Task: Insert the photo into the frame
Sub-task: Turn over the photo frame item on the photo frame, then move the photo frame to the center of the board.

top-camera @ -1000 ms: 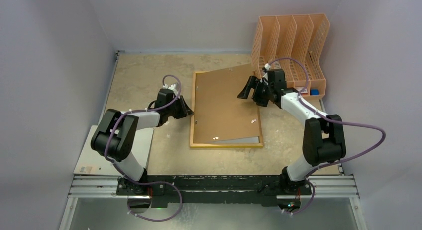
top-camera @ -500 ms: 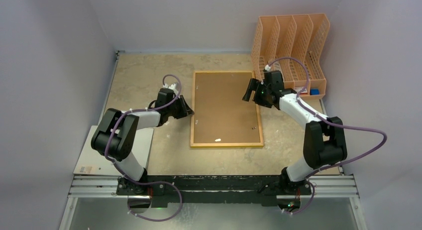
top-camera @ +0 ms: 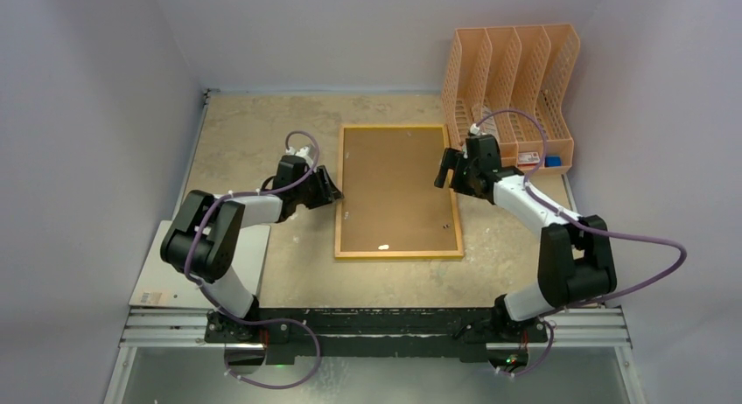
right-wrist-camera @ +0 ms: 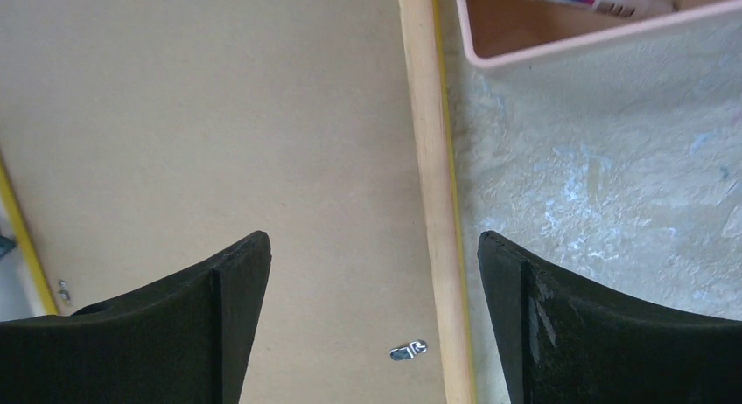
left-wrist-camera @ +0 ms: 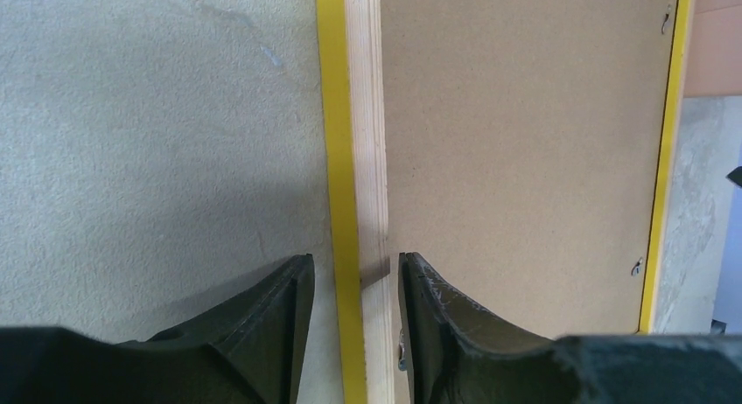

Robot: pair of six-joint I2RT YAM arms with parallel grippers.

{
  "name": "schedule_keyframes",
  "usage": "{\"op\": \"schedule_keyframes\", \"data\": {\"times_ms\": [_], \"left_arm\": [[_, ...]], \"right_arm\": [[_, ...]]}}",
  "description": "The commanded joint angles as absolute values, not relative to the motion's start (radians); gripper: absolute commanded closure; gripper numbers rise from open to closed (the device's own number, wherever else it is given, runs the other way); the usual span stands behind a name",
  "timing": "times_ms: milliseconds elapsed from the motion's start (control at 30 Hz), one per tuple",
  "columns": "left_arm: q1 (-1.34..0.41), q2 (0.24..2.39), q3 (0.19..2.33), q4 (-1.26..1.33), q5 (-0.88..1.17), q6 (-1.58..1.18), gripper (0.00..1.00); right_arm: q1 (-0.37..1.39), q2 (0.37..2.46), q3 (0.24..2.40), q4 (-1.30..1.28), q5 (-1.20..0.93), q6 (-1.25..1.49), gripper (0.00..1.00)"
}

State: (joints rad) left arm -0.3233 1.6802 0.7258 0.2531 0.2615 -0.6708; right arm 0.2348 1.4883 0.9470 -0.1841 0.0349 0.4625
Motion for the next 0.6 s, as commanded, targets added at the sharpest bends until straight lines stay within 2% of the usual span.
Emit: {"op": "schedule_keyframes", "data": {"times_ms": [0, 233, 433, 567], "left_arm": [[-0.327, 1.7, 0.724, 0.293, 0.294, -0.679, 0.57], [-0.327, 1.713, 0.716, 0.295, 0.307, -0.698, 0.59], [-0.327, 1.717, 0.706, 0.29, 0.315, -0.706, 0.69], [-0.327, 1.714, 0.699, 0.27, 0.318, -0.703, 0.8]], "right_arm": [[0.238, 1.516, 0.915, -0.145, 0.024, 0.466, 0.1], [0.238, 1.557, 0.876, -0.129, -0.039, 0.471, 0.11], [0.24, 1.579, 0.854, -0.122, -0.096, 0.475, 0.15], [0.246, 1.586, 0.848, -0.115, -0.144, 0.47, 0.19]]}}
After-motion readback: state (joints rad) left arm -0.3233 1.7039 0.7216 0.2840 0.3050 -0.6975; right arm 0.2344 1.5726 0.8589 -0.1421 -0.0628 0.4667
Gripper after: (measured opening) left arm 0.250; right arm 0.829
